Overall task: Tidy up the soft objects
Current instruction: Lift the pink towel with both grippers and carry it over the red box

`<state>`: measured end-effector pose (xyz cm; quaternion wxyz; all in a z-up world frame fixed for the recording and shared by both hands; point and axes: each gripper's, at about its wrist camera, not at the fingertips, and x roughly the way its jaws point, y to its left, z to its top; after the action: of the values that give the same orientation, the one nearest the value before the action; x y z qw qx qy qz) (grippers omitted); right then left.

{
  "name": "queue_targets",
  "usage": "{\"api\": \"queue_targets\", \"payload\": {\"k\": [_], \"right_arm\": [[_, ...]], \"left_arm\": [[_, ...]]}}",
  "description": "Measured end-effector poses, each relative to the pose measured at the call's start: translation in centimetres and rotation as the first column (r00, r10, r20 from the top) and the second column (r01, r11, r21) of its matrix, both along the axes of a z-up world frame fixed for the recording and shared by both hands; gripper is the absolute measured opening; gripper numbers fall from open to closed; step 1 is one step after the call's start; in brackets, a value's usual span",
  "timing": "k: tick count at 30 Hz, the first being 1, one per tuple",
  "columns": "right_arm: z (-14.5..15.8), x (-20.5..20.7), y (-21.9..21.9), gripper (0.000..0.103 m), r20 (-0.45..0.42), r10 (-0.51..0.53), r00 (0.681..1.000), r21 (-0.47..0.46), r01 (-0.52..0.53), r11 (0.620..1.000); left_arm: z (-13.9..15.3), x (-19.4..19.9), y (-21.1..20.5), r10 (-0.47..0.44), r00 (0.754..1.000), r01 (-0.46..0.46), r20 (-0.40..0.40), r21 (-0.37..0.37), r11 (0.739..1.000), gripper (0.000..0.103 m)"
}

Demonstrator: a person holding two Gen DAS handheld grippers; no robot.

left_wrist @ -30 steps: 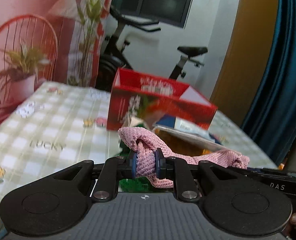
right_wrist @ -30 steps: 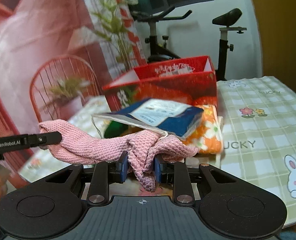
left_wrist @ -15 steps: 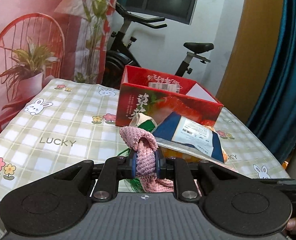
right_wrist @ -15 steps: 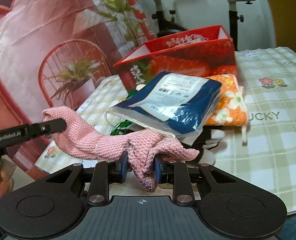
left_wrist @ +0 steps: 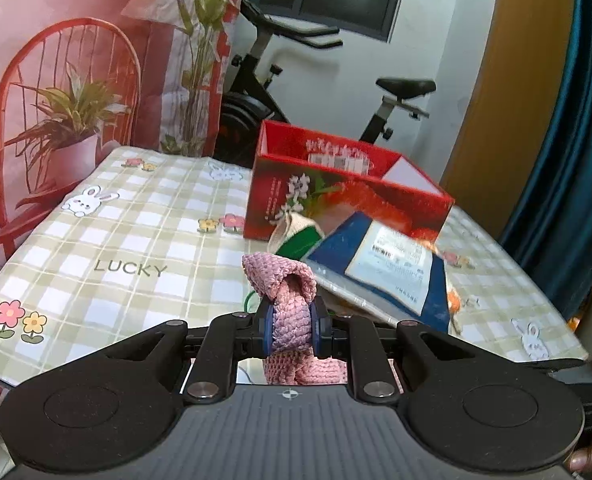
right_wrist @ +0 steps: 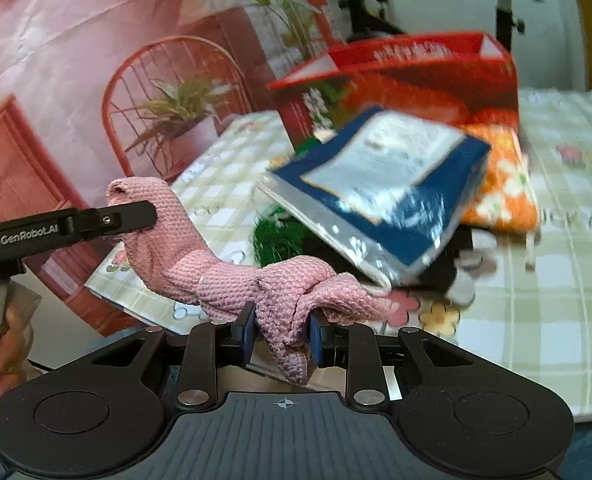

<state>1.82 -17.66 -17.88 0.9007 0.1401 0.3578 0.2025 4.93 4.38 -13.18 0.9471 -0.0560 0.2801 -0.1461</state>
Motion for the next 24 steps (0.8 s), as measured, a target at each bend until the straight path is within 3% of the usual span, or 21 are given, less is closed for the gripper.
{"api": "queue_targets", "payload": {"k": [16,24], "right_arm": [[6.3,0.6,-1.8,0.024,0.248,-0.015,0.969,-0.042,0.026,0.999],[7.7,3.4,-3.9,0.024,0.294,-0.049,0.954,-0.053,0.067,0.996]], "left_arm": [[4.0,1.1,-0.2,0.009,0.992,-0.004,0.126,-0.039,0.999,0.019],[5.8,4.5,-2.0,-0.037,0.99,0.043,0.138,-0.039,0.998,0.019]]}}
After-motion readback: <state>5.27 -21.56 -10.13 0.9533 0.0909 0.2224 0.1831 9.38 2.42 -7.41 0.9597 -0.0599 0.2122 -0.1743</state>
